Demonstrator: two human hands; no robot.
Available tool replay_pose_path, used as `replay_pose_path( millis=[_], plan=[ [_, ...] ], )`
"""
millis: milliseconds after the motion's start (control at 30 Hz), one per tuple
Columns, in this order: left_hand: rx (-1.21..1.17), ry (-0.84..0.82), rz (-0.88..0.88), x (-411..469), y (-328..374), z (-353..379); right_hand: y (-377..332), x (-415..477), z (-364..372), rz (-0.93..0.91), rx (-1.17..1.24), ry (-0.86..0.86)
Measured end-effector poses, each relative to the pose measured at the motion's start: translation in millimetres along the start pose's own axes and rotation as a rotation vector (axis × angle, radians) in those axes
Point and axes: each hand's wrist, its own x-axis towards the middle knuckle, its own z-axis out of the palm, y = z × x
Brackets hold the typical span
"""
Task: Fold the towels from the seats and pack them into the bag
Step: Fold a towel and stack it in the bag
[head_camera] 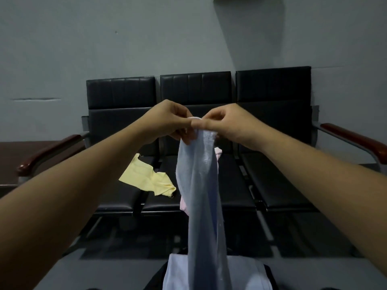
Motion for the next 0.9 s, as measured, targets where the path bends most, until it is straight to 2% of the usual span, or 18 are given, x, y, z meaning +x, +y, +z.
replay_pose_path(
  millis=[33,100,167,267,333,400,467,600,700,800,833,900],
  plan=[
    [0.014,0.003,-0.004,0.0,0.7,0.0,-0.8,-0.2,1.6,-0.024,-0.129,0.022],
    [0.023,-0.005,-0.021,-1.4,-0.5,-1.6,1.0,0.8,1.1,-0.040,-0.180,0.090],
    [0.074,-0.069,-0.059,-3.7,-5.9,-5.1,5.4,1.6,-1.4,-0.015,-0.108,0.121],
    [0.236,-0.281,-0.186,-8.6,-24.4,-9.7,8.6,1.2,-9.2,0.024,0.082,0.163],
    [0.131,-0.343,-0.261,-13.3,-38.0,-13.3,13.5,0.1,-18.3,0.075,0.213,0.211],
    [-0.054,-0.271,-0.267,-16.3,-47.4,-18.3,23.0,-0.9,-28.5,0.136,0.319,0.253],
    [-0.181,-0.131,-0.222,-17.2,-48.6,-21.2,34.1,-1.9,-34.8,0.191,0.355,0.255],
    [-0.161,0.052,-0.071,-10.3,-36.6,-21.9,46.3,-1.4,-38.1,0.242,0.432,0.207],
    [-0.219,0.138,0.032,-6.9,-19.8,-29.4,42.4,0.3,-49.7,0.193,0.583,0.182],
    [-0.439,0.205,0.105,-4.4,-3.3,-36.4,32.0,5.4,-65.7,0.051,0.747,0.232],
    [-0.442,0.229,0.108,-3.0,0.7,-36.7,29.0,7.5,-68.5,0.026,0.738,0.239],
    [-0.357,0.268,0.077,0.7,1.1,-35.2,26.2,11.5,-68.0,0.051,0.493,0.243]
  ],
)
